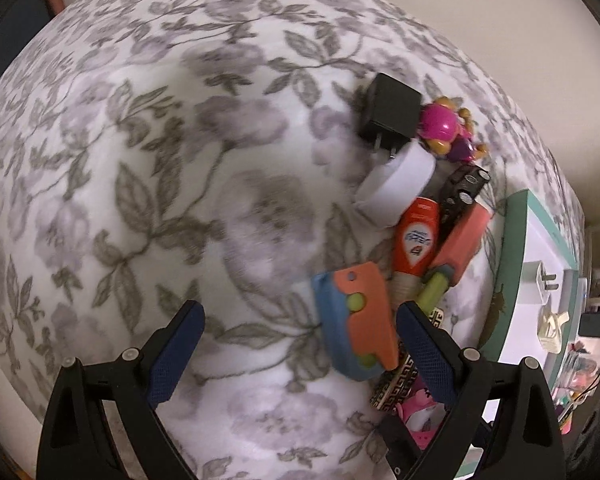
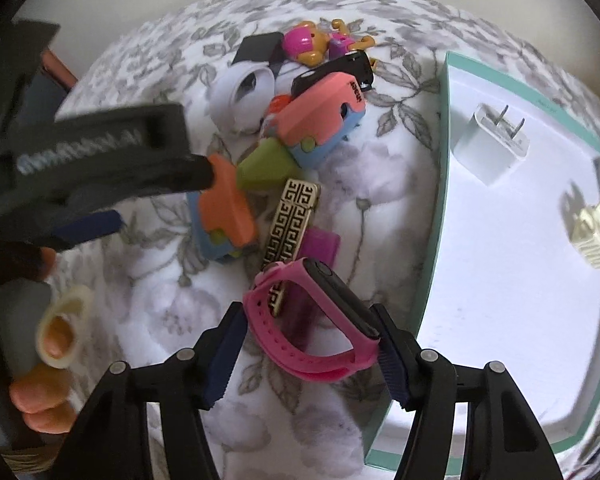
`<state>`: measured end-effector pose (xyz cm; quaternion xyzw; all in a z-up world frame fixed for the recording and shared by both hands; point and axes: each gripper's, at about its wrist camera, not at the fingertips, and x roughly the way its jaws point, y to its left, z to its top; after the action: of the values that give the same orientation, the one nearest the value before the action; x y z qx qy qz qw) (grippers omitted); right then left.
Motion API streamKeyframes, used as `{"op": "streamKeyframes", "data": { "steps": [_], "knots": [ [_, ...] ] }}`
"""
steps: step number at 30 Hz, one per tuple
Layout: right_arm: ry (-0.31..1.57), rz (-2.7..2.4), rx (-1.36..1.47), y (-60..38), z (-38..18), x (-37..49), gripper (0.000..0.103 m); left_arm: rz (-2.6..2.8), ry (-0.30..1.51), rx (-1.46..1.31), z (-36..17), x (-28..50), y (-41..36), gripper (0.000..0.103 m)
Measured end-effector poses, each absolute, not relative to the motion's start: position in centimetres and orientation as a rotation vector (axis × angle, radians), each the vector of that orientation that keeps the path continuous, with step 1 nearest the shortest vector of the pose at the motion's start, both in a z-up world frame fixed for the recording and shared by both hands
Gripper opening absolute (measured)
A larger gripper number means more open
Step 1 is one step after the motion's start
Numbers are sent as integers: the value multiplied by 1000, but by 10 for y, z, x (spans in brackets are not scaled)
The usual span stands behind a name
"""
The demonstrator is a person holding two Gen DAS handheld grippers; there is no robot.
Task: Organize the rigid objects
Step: 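Grasp the pink watch band with the right gripper while the left grasps the orange-blue toy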
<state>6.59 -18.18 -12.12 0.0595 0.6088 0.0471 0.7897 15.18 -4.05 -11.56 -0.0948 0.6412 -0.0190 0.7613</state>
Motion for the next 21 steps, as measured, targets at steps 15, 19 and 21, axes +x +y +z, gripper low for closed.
{"op": "streamKeyframes", "data": {
  "steps": [15,19,21],
  "knots": [
    [1308,106,142,-189,-115,70,65,-73,1363,-39,-132,152,-115,86],
    [1310,109,149,-188,-118,71,65,-86,1355,-50,-131,149,-122,78],
    [1309,111,155,-189,-117,70,65,-104,1354,-53,-130,149,-130,72]
  ]
}}
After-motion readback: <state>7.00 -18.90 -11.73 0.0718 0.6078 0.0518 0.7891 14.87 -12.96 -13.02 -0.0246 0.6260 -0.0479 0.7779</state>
